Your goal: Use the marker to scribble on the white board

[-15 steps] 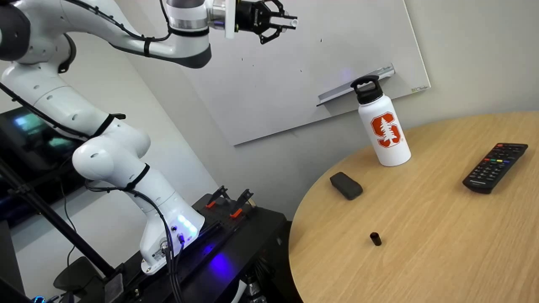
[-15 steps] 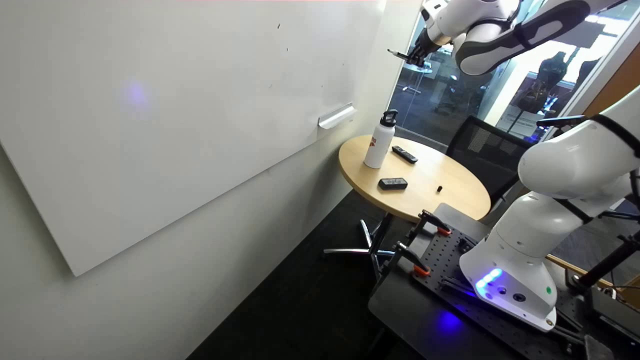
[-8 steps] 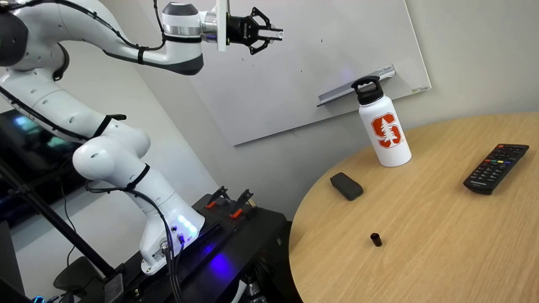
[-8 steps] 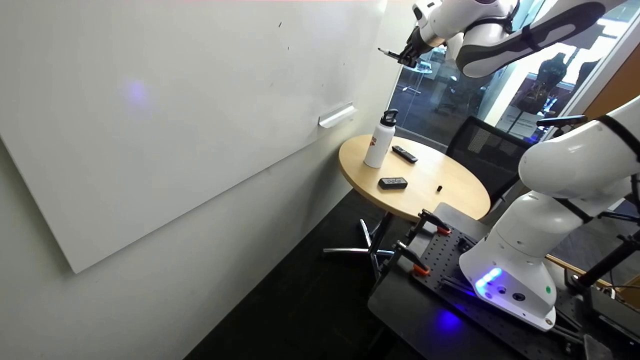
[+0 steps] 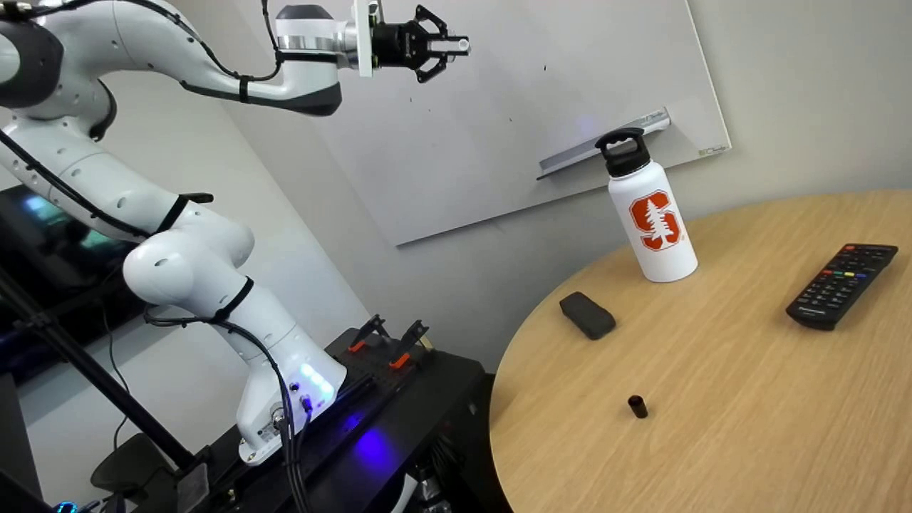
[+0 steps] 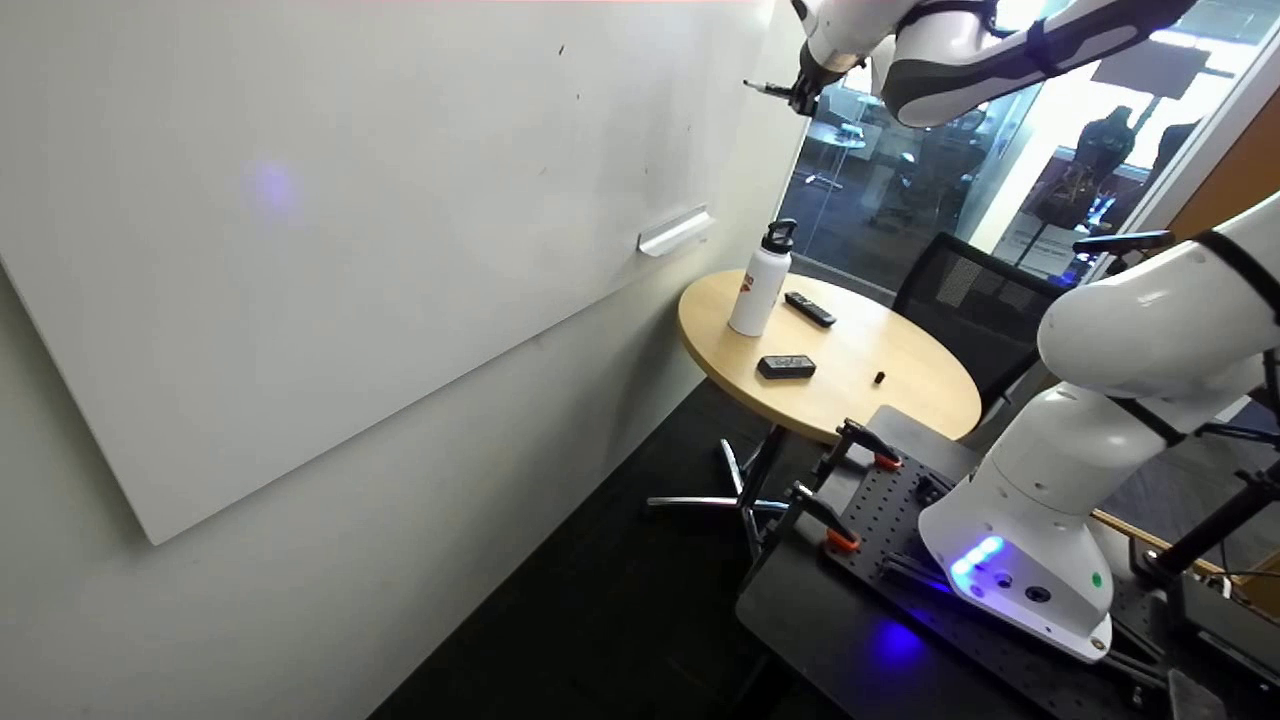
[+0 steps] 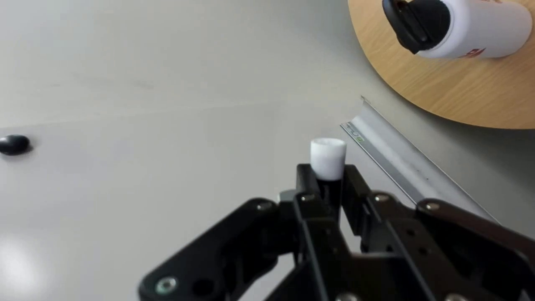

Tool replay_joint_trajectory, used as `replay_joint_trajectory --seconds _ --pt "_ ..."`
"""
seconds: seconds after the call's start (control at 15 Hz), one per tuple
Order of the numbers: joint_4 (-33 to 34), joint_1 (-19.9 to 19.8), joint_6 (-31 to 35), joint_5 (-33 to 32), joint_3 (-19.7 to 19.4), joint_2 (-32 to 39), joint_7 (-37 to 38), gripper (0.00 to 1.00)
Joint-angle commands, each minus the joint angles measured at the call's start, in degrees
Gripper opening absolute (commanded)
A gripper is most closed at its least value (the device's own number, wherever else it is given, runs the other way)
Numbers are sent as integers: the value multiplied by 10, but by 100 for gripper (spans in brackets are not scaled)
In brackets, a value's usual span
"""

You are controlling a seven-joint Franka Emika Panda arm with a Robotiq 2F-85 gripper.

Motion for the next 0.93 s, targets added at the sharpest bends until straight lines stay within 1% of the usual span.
replay_joint_trajectory --seconds 0.0,0.13,0.27,0.33,0.47,0.6,0.67,0.87 --pt "55 100 -107 -73 -49 37 79 5" --pt "67 159 -138 -122 -89 54 136 5" --pt "74 202 -153 -151 -128 71 168 5" --pt "52 225 -145 -131 -150 47 137 20" --pt "59 238 -146 -143 -165 62 154 20" --pt "63 239 -145 -143 -167 68 154 20" --pt "64 239 -145 -143 -168 68 154 5" --pt "91 266 -202 -128 -176 96 164 5"
